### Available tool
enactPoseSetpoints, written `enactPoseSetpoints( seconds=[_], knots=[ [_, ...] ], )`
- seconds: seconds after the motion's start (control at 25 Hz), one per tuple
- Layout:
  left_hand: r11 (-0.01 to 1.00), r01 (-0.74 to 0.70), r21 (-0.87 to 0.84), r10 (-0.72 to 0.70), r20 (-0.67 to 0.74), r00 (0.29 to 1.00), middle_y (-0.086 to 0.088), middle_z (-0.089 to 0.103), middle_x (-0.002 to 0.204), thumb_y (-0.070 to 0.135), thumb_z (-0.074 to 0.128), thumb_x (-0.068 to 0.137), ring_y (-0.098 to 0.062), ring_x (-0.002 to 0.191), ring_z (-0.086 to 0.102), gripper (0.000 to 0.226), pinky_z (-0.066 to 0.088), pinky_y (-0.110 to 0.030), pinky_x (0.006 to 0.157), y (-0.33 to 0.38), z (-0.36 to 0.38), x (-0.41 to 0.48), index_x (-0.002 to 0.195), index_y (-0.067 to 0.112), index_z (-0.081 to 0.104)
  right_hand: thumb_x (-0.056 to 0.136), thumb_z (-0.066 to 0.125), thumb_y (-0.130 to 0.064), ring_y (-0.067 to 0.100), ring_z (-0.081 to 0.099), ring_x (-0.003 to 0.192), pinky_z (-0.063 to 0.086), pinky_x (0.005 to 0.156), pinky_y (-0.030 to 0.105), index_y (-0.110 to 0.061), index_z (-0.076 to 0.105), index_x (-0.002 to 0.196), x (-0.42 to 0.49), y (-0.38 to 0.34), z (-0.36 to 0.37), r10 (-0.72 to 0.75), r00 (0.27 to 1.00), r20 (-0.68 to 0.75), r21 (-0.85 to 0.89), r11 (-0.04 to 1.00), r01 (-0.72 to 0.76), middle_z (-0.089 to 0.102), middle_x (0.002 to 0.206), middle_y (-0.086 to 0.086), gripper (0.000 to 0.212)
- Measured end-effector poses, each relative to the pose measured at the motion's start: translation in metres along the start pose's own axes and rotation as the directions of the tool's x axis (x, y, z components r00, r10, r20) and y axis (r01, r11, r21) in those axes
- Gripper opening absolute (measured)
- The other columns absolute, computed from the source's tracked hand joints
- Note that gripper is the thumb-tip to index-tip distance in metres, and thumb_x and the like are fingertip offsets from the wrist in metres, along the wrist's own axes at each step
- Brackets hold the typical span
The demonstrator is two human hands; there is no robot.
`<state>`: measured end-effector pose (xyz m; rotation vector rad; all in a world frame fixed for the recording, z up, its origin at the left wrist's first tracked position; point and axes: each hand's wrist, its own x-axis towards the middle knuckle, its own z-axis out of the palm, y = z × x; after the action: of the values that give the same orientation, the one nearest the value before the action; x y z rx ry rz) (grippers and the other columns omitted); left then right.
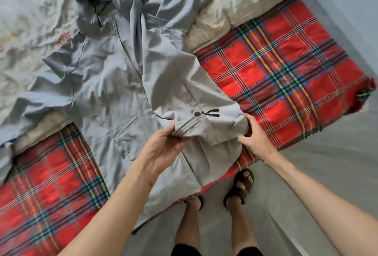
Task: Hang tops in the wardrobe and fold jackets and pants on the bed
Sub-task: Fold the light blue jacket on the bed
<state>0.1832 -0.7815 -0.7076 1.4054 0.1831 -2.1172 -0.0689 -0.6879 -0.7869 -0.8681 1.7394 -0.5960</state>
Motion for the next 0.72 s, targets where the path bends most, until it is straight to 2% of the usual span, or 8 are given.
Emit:
enactPoseSetpoints(
  seconds=[0.08,0.2,0.28,0.36,0.48,0.56,0.64,0.72],
  knots=[
    [0.988,0.004,-0.155,-0.004,0.000,1.000,-0.024,0.072,0.103,0.008,0.063,0.089,-0.035,0.084,0.074,0.023,0.060,-0.047,0.075,0.010,0.012,-0.007,0.106,-0.007,0.065,0.078,0.071,-0.015,0.010,0.045,0.127,0.040,0.103,0.032,-0.026,0.038,0.146,-0.003,0.001,-0.002,-0.014,1.000,0.013,-0.027,1.000,0.014,0.048,0.137,-0.008,0.076],
    [0.976,-0.021,-0.217,0.021,-0.001,1.000,-0.023,0.071,0.108,-0.009,0.091,0.042,-0.034,0.093,0.073,0.066,0.061,-0.047,0.074,0.013,0.022,-0.016,0.105,-0.008,0.070,0.084,0.074,-0.023,0.012,0.062,0.102,0.052,0.088,0.038,-0.029,0.055,0.129,-0.002,0.003,-0.004,-0.036,0.971,-0.237,-0.117,0.993,0.008,0.065,0.111,-0.011,0.049],
    [0.984,-0.016,-0.179,0.011,-0.030,0.999,-0.020,0.066,0.125,-0.012,0.079,0.060,-0.028,0.115,0.066,0.063,0.056,-0.040,0.089,0.008,0.020,-0.017,0.121,-0.006,0.063,0.081,0.077,-0.030,0.011,0.060,0.099,0.052,0.083,0.036,-0.028,0.053,0.129,0.002,-0.003,-0.001,-0.069,0.973,-0.220,-0.148,0.988,0.037,0.062,0.110,-0.011,0.053],
    [0.978,0.003,-0.209,-0.019,-0.072,0.997,-0.021,0.060,0.134,-0.013,0.061,0.075,-0.029,0.124,0.060,0.054,0.051,-0.035,0.099,0.002,0.018,-0.020,0.129,-0.008,0.057,0.076,0.080,-0.036,0.007,0.049,0.103,0.047,0.082,0.032,-0.025,0.039,0.143,0.006,-0.002,0.007,-0.141,0.988,-0.055,-0.352,0.929,0.113,0.049,0.125,-0.008,0.079],
    [0.968,0.050,-0.246,-0.050,0.007,0.999,-0.027,0.060,0.128,-0.028,0.075,0.051,-0.032,0.117,0.062,0.078,0.061,-0.035,0.080,0.002,0.016,-0.025,0.125,-0.016,0.055,0.082,0.072,-0.022,0.019,0.056,0.094,0.051,0.077,0.038,-0.020,0.046,0.137,0.005,0.003,0.017,-0.248,0.959,-0.141,-0.522,0.841,0.141,0.058,0.119,0.002,0.062],
    [0.982,0.060,-0.181,-0.057,0.024,0.998,-0.027,0.062,0.119,-0.031,0.073,0.047,-0.031,0.104,0.066,0.071,0.061,-0.030,0.061,0.002,0.018,-0.030,0.115,-0.017,0.058,0.087,0.056,-0.007,0.023,0.060,0.077,0.049,0.065,0.036,-0.019,0.062,0.107,0.005,-0.006,0.015,-0.188,0.905,-0.382,-0.326,0.944,0.058,0.068,0.089,0.001,0.024],
    [0.999,0.039,-0.036,-0.040,-0.038,0.998,-0.025,0.060,0.124,-0.023,0.058,0.069,-0.028,0.101,0.067,0.054,0.062,-0.030,0.064,-0.001,0.016,-0.035,0.120,-0.007,0.054,0.087,0.043,0.004,0.012,0.056,0.069,0.040,0.058,0.030,-0.017,0.064,0.091,0.004,-0.015,0.005,-0.002,0.884,-0.467,-0.018,1.000,-0.007,0.063,0.076,-0.008,0.030],
    [0.995,-0.014,0.099,0.023,-0.091,0.996,-0.019,0.069,0.115,-0.016,0.049,0.085,-0.028,0.098,0.070,0.035,0.060,-0.048,0.078,-0.010,0.002,-0.037,0.116,-0.004,0.058,0.084,0.037,0.010,0.009,0.055,0.073,0.041,0.058,0.020,-0.015,0.067,0.096,-0.002,-0.010,-0.014,0.019,0.909,-0.416,0.047,0.999,0.001,0.064,0.082,-0.009,0.041]
  ],
)
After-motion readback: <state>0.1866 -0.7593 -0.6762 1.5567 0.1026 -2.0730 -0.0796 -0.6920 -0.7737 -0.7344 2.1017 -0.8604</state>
